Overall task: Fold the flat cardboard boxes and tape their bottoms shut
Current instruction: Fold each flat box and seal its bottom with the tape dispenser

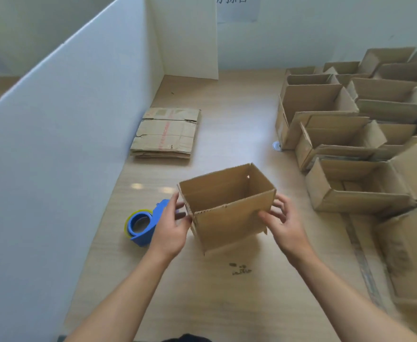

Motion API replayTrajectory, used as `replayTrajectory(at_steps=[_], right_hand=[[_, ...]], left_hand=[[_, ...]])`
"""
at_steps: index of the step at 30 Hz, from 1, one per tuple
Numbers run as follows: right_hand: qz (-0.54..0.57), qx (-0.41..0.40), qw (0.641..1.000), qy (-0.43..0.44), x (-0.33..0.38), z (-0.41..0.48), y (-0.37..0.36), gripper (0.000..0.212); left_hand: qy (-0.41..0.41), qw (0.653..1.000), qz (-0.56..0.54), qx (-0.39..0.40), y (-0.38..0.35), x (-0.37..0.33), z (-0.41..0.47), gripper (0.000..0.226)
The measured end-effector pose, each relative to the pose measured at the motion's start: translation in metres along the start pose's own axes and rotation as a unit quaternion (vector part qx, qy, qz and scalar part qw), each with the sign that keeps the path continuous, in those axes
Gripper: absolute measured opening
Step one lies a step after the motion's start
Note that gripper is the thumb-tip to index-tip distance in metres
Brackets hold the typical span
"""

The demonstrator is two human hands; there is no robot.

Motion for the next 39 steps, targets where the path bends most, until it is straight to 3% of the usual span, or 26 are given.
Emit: replayTrajectory(at_steps=[2,6,10,16,22,25,28,31,33,34,36,39], right_hand=[[-0.034,0.020,0.999,0.009,-0.008,-0.014,0.009,0.056],[-0.099,0.058,0.992,0.043,-0.021,-0.029,0.020,0.070],[-0.118,0.086,0.985,0.092,-0.020,-0.033,0.021,0.066],[-0.139,0.114,0.967,0.180,-0.019,-0.033,0.015,0.063],[-0.274,0.187,0.919,0.211,-0.048,-0.030,0.000,0.054],[-0.245,0.176,0.940,0.161,-0.056,-0.031,-0.004,0.040],[-0.170,0.093,0.975,0.105,-0.049,-0.021,-0.001,0.018],[-0.166,0.023,0.983,0.076,-0.045,-0.008,0.001,0.030],[-0.191,0.041,0.979,0.063,-0.046,-0.006,0.001,0.052],[-0.205,0.057,0.975,0.059,-0.048,-0.006,0.002,0.062],[-0.220,0.074,0.970,0.066,-0.049,-0.005,0.003,0.072],[-0.238,0.075,0.960,0.127,-0.046,-0.006,0.001,0.063]], left_hand=[[0.035,0.999,-0.032,0.012,-0.003,0.005,-0.015,0.063],[0.013,0.994,-0.083,0.074,0.003,0.008,-0.038,0.057],[-0.031,0.993,0.013,0.109,0.011,0.014,-0.043,0.055],[-0.039,0.995,0.047,0.074,0.017,0.022,-0.038,0.056],[-0.067,0.991,0.078,0.082,0.018,0.026,-0.032,0.046],[-0.071,0.990,0.084,0.083,0.011,0.023,-0.024,0.042],[-0.079,0.990,0.106,0.049,-0.001,0.019,-0.017,0.036],[-0.017,0.993,0.114,0.031,-0.011,0.031,-0.014,0.070],[-0.024,0.988,0.149,0.041,-0.015,0.036,-0.011,0.099],[-0.039,0.984,0.168,0.049,-0.017,0.036,-0.009,0.103],[-0.069,0.978,0.189,0.062,-0.018,0.034,-0.005,0.097],[-0.104,0.977,0.178,0.046,-0.015,0.041,-0.006,0.057]])
Point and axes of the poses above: each hand's wrist, its own z-axis towards the middle knuckle, its own y-axis out of the back of the hand, x = y × z, the point moved 3 cm from there along z, towards the middle knuckle, and after that the axes turned 14 degrees about -x, right-handed, at the moved point
